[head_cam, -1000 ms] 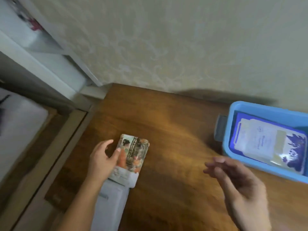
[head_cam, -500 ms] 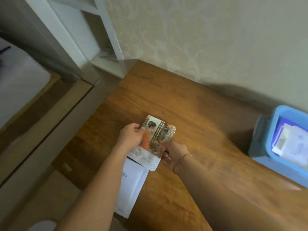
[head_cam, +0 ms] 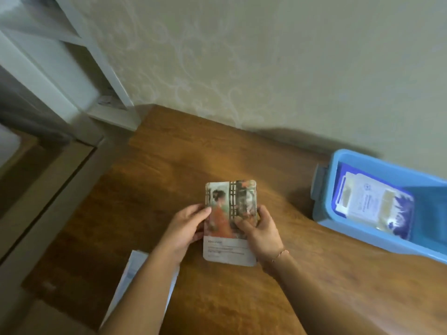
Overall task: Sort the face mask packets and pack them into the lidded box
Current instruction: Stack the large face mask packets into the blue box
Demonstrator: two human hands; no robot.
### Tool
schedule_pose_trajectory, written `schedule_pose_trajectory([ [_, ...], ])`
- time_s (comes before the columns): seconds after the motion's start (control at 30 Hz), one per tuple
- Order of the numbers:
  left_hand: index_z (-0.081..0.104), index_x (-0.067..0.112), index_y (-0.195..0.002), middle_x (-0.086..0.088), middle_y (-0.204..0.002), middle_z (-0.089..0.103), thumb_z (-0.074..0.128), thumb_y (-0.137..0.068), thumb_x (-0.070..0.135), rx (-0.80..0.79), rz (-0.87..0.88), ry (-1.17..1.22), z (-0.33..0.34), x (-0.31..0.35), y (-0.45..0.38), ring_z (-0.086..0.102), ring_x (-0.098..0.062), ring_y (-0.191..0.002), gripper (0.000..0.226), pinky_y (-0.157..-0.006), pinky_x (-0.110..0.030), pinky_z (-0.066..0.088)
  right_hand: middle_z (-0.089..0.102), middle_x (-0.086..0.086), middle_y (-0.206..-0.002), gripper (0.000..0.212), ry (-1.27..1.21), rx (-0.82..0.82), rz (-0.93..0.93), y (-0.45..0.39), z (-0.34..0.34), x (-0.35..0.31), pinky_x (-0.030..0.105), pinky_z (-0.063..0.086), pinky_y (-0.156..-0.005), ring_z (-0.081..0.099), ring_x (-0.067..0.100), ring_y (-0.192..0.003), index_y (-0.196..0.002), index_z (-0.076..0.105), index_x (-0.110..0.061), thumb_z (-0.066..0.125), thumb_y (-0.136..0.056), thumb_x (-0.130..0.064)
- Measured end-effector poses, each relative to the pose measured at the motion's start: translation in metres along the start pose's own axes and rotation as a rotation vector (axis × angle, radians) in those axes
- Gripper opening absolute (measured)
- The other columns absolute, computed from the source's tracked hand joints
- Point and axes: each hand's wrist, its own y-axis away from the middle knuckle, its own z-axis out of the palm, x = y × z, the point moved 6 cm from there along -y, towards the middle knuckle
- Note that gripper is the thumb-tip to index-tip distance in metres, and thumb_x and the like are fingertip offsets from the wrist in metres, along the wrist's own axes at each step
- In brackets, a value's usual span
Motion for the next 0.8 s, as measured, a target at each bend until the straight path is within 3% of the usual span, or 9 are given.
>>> schedule_pose_trajectory([
  [0.07,0.068,0.019,-0.116,-0.012,-0.112,0.072,0.065,-0.087,0.030,-0.104,-0.044,0.118,0.023,0.001,0.021,0.068,-0.027,-0.104,0.031,-0.089,-0.041,0.053,0.074,0.005,-0.103,0.036,-0.139,-0.075,0.026,0.014,-0.022,0.004,0.041,0.059,-0.078,0.073,0.023,-0.090,-0.116,0.054,-0.015,0.071,-0.085,-0.014],
  [0.2,0.070,0.014,-0.115,-0.020,-0.110,0.071,0.078,-0.071,0.041,-0.159,-0.148,0.247,0.078,0.001,0.053,0.068,-0.040,-0.101,0.052,-0.094,-0.053,0.050,0.072,0.015,-0.104,0.046,-0.321,-0.166,-0.004,0.051,-0.054,-0.005,0.037,0.057,-0.077,0.070,0.028,-0.088,-0.116,0.052,0.000,0.074,-0.076,-0.006],
  [0.3,0.076,0.003,-0.101,-0.025,-0.109,0.070,0.065,-0.082,0.039,-0.259,-0.257,0.386,0.130,-0.003,0.076,0.071,-0.041,-0.091,0.042,-0.090,-0.052,0.050,0.071,0.025,-0.100,0.051,-0.391,-0.072,-0.008,0.085,-0.096,-0.013,0.040,0.056,-0.079,0.067,0.030,-0.083,-0.109,0.056,0.004,0.075,-0.064,-0.013],
  [0.4,0.075,0.001,-0.103,-0.026,-0.113,0.068,0.059,-0.087,0.039,-0.335,-0.312,0.495,0.177,-0.005,0.104,0.067,-0.044,-0.103,0.044,-0.101,-0.055,0.044,0.068,0.028,-0.105,0.064,-0.514,-0.104,-0.039,0.130,-0.142,-0.015,0.047,0.049,-0.089,0.064,0.037,-0.091,-0.111,0.063,-0.002,0.087,-0.055,-0.020],
  [0.53,0.078,0.013,-0.102,-0.021,-0.108,0.072,0.061,-0.085,0.045,-0.274,-0.194,0.600,0.231,-0.001,0.124,0.071,-0.037,-0.096,0.040,-0.092,-0.052,0.051,0.067,0.028,-0.109,0.092,-0.856,0.130,-0.167,0.169,-0.175,-0.005,0.055,0.048,-0.091,0.064,0.045,-0.098,-0.113,0.068,-0.007,0.099,-0.028,-0.025],
  [0.6,0.078,0.006,-0.098,-0.024,-0.100,0.073,0.058,-0.087,0.050,-0.254,-0.161,0.596,0.257,-0.007,0.130,0.073,-0.036,-0.081,0.050,-0.073,-0.043,0.055,0.068,0.026,-0.110,0.089,-0.852,0.332,-0.274,0.172,-0.181,-0.003,0.061,0.044,-0.097,0.063,0.047,-0.105,-0.116,0.068,-0.017,0.097,-0.033,-0.030],
  [0.67,0.067,-0.004,-0.115,-0.030,-0.106,0.068,0.059,-0.087,0.053,-0.276,-0.118,0.578,0.281,-0.007,0.132,0.071,-0.041,-0.086,0.064,-0.075,-0.046,0.057,0.071,0.017,-0.109,0.077,-0.756,0.513,-0.335,0.171,-0.197,-0.007,0.062,0.046,-0.096,0.065,0.041,-0.105,-0.117,0.066,-0.028,0.090,-0.044,-0.033],
  [0.73,0.058,0.005,-0.130,-0.027,-0.121,0.064,0.060,-0.090,0.042,-0.286,0.000,0.572,0.292,0.005,0.124,0.064,-0.044,-0.108,0.055,-0.092,-0.054,0.051,0.070,0.013,-0.112,0.073,-0.768,0.513,-0.374,0.162,-0.222,-0.019,0.063,0.048,-0.092,0.065,0.037,-0.105,-0.120,0.063,-0.029,0.090,-0.052,-0.033],
  [0.8,0.054,0.011,-0.134,-0.020,-0.126,0.064,0.064,-0.089,0.021,-0.241,0.195,0.575,0.284,0.029,0.109,0.062,-0.036,-0.115,0.047,-0.098,-0.051,0.048,0.068,0.013,-0.117,0.071,-0.760,0.343,-0.413,0.145,-0.253,-0.038,0.057,0.054,-0.085,0.066,0.035,-0.104,-0.124,0.059,-0.024,0.087,-0.059,-0.031],
])
